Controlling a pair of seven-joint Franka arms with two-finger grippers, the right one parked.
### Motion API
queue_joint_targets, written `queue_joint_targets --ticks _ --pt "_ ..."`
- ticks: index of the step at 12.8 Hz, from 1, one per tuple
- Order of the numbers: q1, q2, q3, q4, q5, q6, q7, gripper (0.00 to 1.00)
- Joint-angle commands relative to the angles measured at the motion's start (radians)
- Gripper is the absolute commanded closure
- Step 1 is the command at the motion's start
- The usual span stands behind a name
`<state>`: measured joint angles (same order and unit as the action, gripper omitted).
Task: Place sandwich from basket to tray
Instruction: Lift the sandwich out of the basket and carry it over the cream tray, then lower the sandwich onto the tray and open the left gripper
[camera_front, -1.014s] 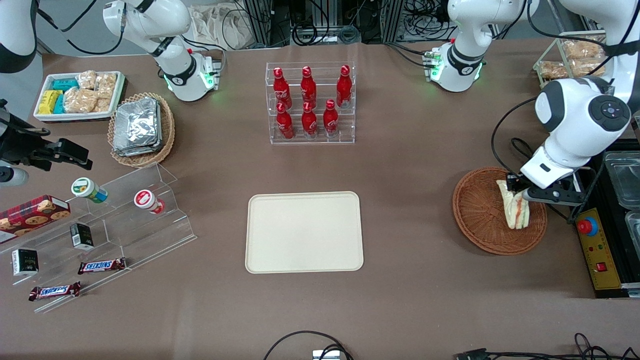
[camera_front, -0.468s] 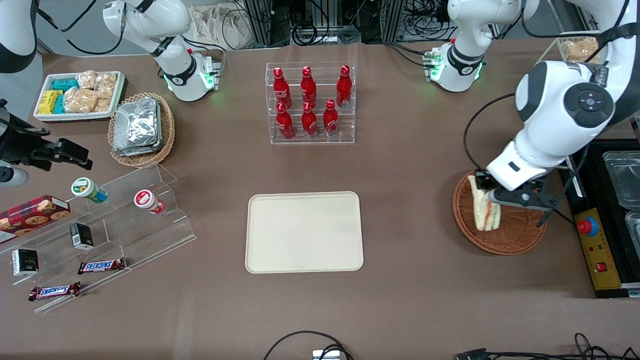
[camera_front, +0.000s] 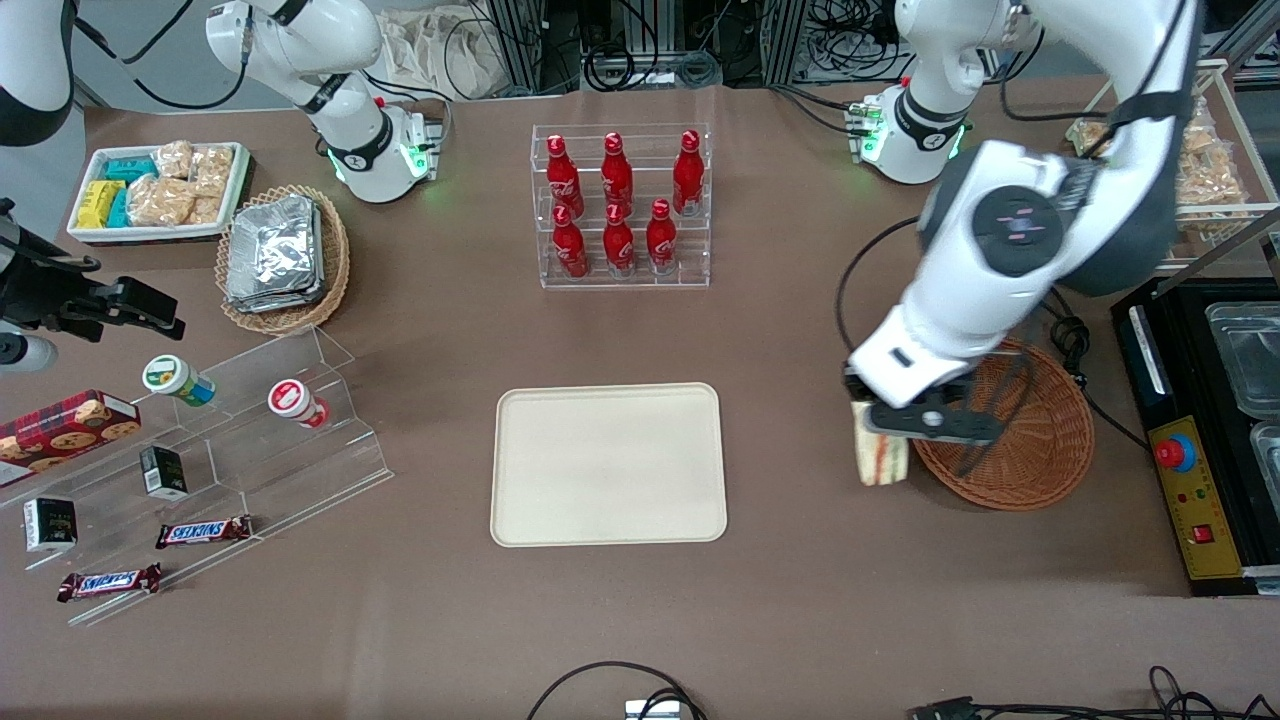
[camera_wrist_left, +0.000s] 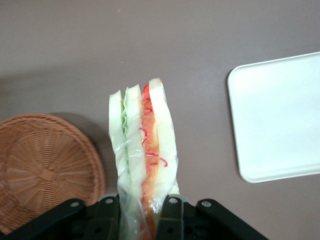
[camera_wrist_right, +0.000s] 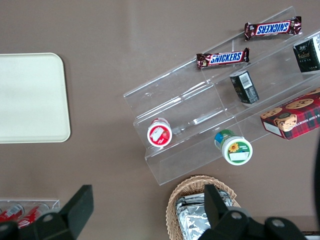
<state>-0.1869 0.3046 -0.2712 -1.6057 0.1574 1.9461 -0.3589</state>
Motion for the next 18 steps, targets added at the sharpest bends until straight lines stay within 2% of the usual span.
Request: queue_joint_targets --ticks 1,7,16,18 --pt "-0.098 0.121 0.004 0.121 0.065 -0.036 -0.127 0.82" --pt "-0.207 0.303 0.004 0.285 0.08 -0.022 -0.253 0.82" --pt "-0.302 0.476 0.007 0.285 0.082 0.154 -0.296 0.82" --pt "-0.322 0.508 0.012 0.285 0.114 0.201 -0.319 0.82"
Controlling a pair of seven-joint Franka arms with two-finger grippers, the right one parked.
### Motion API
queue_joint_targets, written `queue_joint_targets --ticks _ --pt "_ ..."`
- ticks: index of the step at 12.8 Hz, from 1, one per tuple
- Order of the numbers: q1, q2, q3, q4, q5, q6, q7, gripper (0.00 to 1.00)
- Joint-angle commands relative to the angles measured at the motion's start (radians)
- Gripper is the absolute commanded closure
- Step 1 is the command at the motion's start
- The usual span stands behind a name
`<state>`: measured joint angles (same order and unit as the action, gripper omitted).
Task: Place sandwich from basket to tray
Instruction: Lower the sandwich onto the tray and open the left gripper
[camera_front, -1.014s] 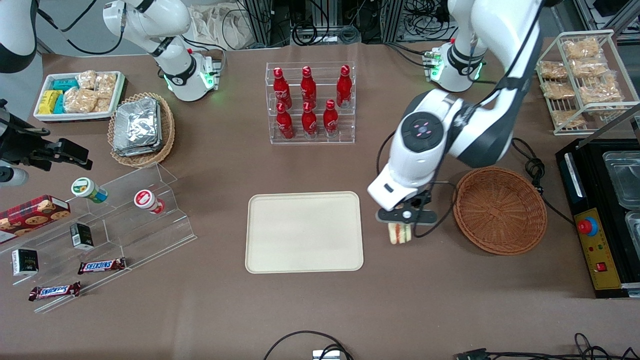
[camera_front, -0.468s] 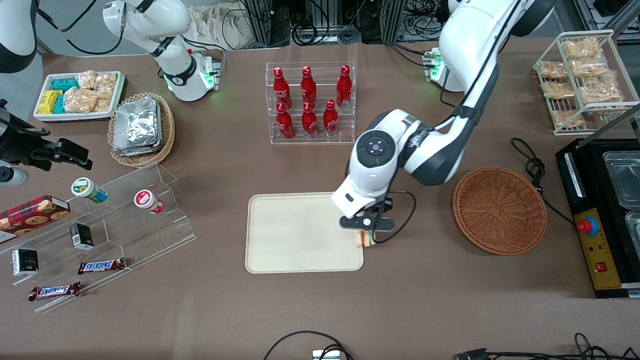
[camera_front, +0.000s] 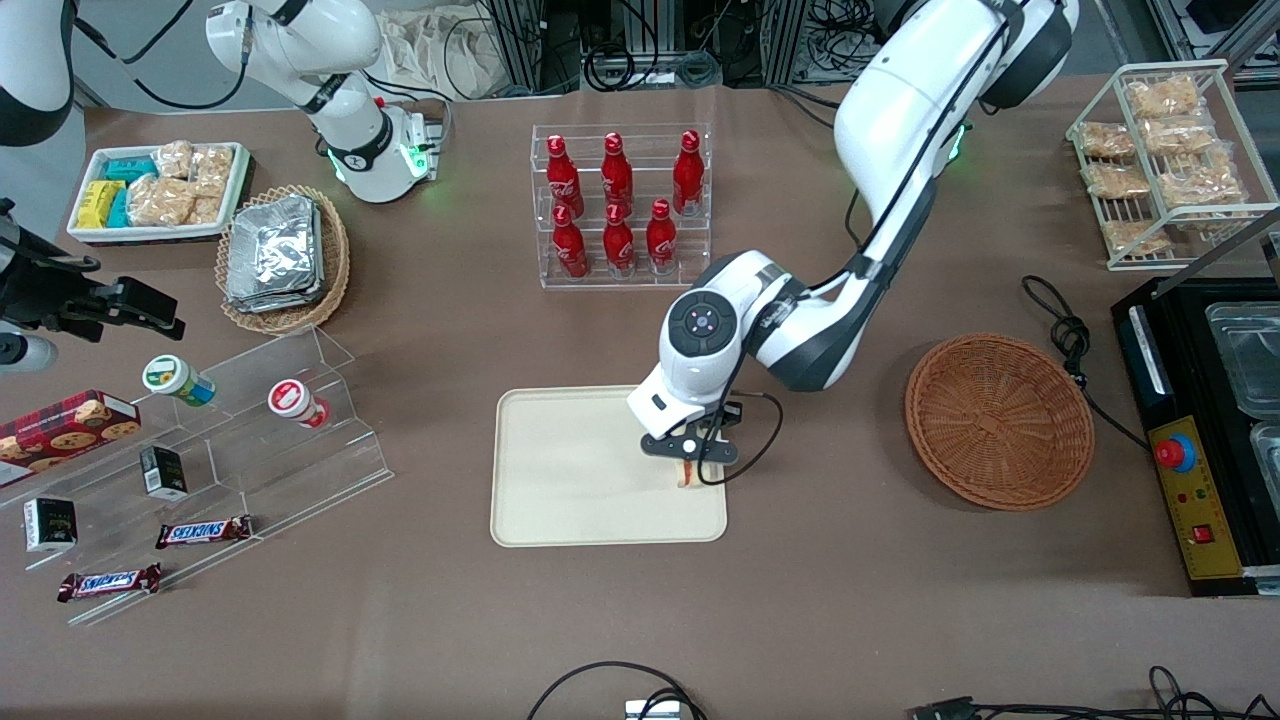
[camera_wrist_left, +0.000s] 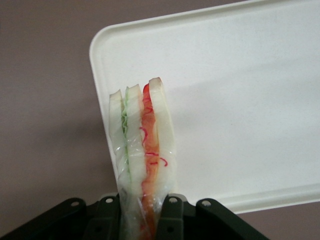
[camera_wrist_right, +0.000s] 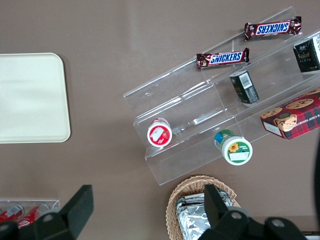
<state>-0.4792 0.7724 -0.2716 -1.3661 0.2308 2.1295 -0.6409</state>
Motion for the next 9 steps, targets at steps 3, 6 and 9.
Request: queue_joint_targets --ticks 3,6,9 --pt "-0.032 0.071 0.012 0.047 0.076 0.061 -0.077 0.82" --pt "-0.03 0.087 0.012 0.05 0.078 0.073 -0.088 0.82" --pt "-0.03 0.1 0.014 0.053 0.084 0.096 -0.089 0.8"
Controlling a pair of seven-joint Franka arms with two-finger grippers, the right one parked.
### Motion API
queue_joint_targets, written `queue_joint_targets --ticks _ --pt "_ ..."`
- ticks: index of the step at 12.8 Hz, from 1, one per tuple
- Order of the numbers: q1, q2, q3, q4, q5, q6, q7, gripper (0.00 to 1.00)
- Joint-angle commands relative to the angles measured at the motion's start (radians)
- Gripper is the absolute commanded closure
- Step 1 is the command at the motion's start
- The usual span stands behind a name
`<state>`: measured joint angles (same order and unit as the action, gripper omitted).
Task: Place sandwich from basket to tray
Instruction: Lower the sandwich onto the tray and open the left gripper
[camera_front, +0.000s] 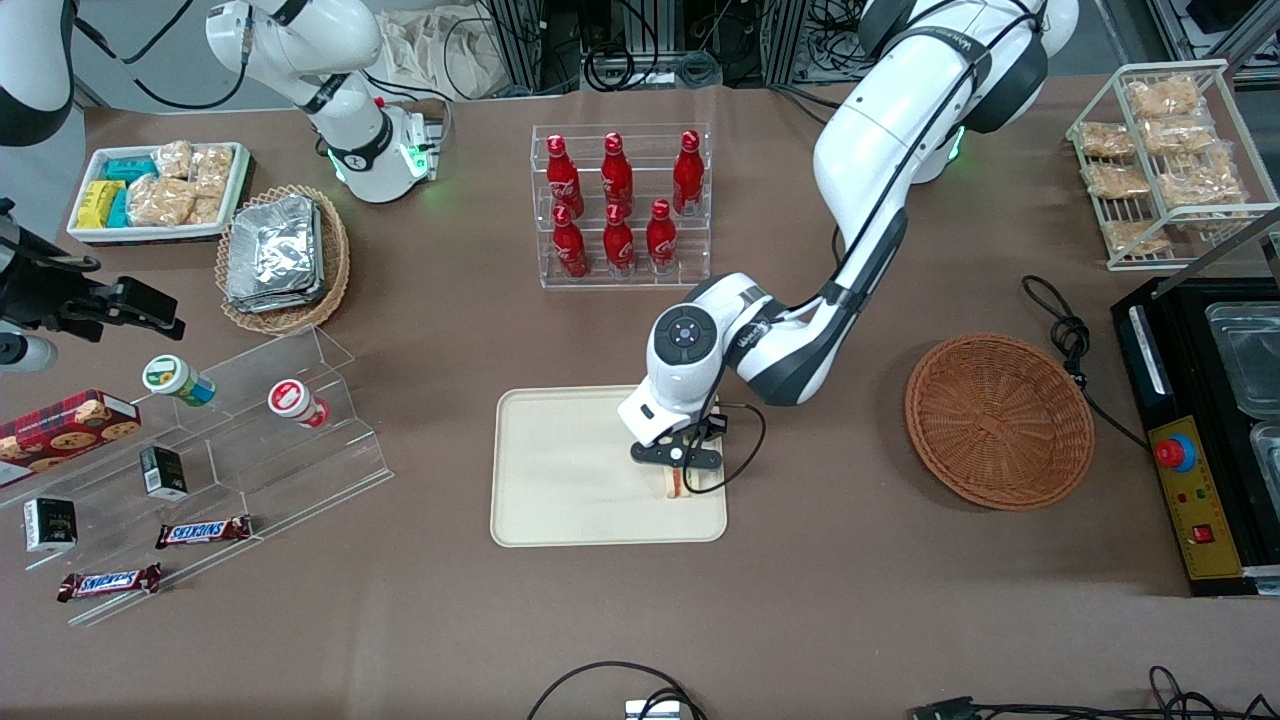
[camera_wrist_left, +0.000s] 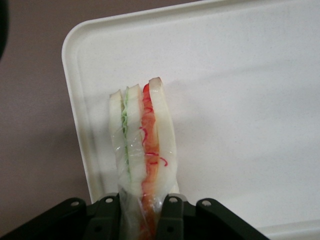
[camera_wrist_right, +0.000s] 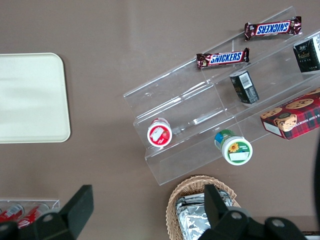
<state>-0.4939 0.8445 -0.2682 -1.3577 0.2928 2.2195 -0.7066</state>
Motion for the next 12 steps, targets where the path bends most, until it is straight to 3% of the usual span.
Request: queue_joint_targets --ticks 1,3,5,6,8,12 --pt "-0.015 0.034 0.01 0.046 0.022 0.008 -0.024 0.79" --pt "-0.015 0.038 0.01 0.046 0.023 0.022 -0.033 0.72" --pt "-0.015 0.047 0.01 0.046 0.037 0.04 -0.062 0.56" --pt "-0.015 0.048 0.01 0.046 0.037 0.048 -0.079 0.45" --pt "-0.011 0.047 0.01 0.046 0.035 0.054 -0.126 0.04" --pt "-0.002 0.024 0.009 0.084 0.028 0.046 -0.285 0.0"
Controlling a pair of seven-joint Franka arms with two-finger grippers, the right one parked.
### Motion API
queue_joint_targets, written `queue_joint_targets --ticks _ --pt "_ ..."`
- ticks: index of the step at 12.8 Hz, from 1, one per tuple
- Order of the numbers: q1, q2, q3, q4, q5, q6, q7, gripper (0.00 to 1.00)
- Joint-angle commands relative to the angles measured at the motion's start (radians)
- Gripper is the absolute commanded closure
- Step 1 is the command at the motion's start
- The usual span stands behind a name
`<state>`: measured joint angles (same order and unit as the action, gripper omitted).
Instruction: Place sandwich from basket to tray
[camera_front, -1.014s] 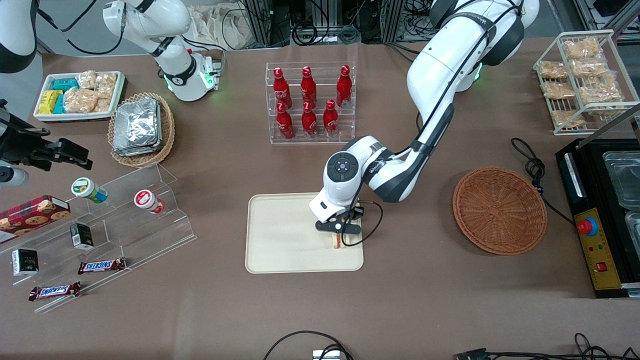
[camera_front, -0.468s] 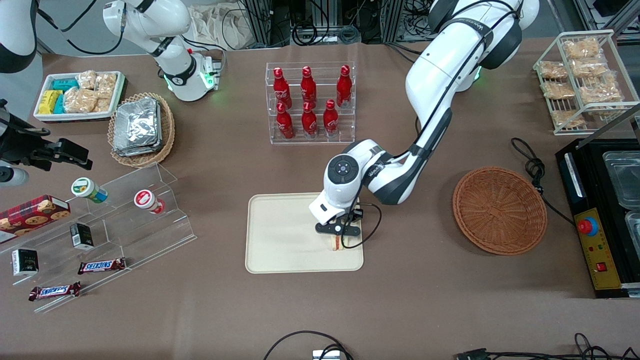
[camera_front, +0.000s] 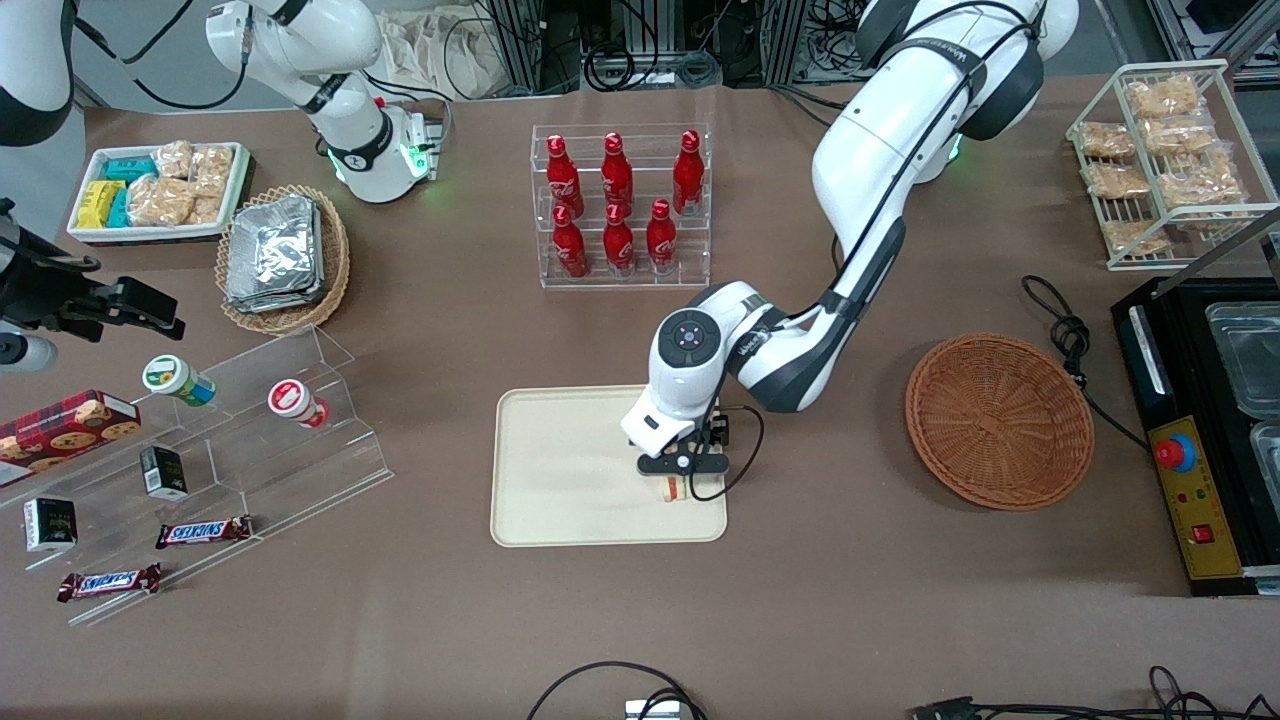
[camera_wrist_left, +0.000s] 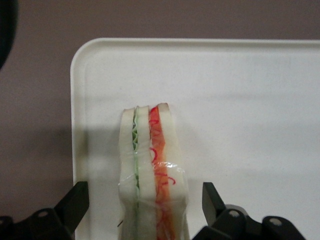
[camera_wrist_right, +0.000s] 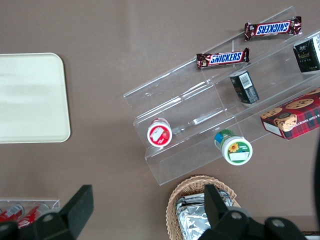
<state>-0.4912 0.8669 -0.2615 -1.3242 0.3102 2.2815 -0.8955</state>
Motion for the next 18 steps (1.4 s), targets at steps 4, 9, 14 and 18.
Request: queue_joint_targets --ticks 4,9,14,18 --pt "0.028 -0.09 0.005 0.066 0.012 -0.13 -0.16 0.0" --pt "0.127 -0.225 0.002 0.158 0.013 -0.474 -0.152 0.0" --pt "0.267 -0.325 0.001 0.152 0.004 -0.617 -0.024 0.0" --pt "0.405 -0.41 -0.001 0.152 -0.078 -0.72 0.206 0.0"
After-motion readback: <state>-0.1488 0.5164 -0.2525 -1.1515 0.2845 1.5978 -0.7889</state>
